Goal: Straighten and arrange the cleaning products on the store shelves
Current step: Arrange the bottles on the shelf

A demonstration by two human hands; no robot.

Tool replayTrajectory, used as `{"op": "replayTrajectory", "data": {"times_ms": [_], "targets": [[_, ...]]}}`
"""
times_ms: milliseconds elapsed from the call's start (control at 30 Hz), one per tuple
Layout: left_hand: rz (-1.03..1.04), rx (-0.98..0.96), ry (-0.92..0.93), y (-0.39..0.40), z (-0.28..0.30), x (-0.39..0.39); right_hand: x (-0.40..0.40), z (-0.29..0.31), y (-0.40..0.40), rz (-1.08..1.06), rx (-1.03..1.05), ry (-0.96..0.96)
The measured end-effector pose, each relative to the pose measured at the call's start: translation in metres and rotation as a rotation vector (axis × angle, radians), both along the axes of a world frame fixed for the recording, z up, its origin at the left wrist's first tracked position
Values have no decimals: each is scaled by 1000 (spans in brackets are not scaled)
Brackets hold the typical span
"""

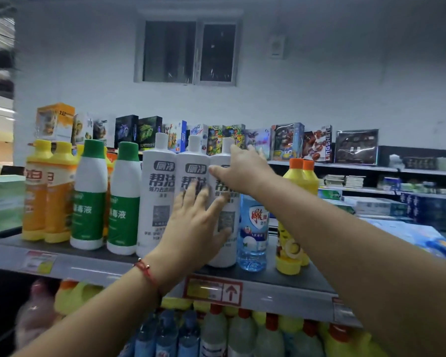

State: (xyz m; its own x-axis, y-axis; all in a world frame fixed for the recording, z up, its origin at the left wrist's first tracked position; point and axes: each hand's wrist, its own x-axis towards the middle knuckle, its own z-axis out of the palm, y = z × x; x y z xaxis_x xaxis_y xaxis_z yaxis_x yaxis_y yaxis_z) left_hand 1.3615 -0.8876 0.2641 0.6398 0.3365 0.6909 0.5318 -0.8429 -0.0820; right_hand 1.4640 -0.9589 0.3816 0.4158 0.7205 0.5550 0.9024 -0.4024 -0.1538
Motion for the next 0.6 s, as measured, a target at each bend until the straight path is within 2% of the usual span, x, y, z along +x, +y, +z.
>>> {"op": "replayTrajectory", "data": {"times_ms": [167,267,367,467,600], "targets": [[-179,-161,-196,4,-32,0,0,-21,-4,107,317,-29],[-342,-369,-407,-2,-36,-4,-5,-39,-15,260,464,-63],[-416,-478,-542,-11,-33,-4,-18,-51,-32,405,556,-79],[-516,-530,-746,-26,-24,-4,-34,-66,-54,521,573,-92],[-743,-707,-1014,-27,-29,-7,-37,-99,-75,642,460,-151]]}}
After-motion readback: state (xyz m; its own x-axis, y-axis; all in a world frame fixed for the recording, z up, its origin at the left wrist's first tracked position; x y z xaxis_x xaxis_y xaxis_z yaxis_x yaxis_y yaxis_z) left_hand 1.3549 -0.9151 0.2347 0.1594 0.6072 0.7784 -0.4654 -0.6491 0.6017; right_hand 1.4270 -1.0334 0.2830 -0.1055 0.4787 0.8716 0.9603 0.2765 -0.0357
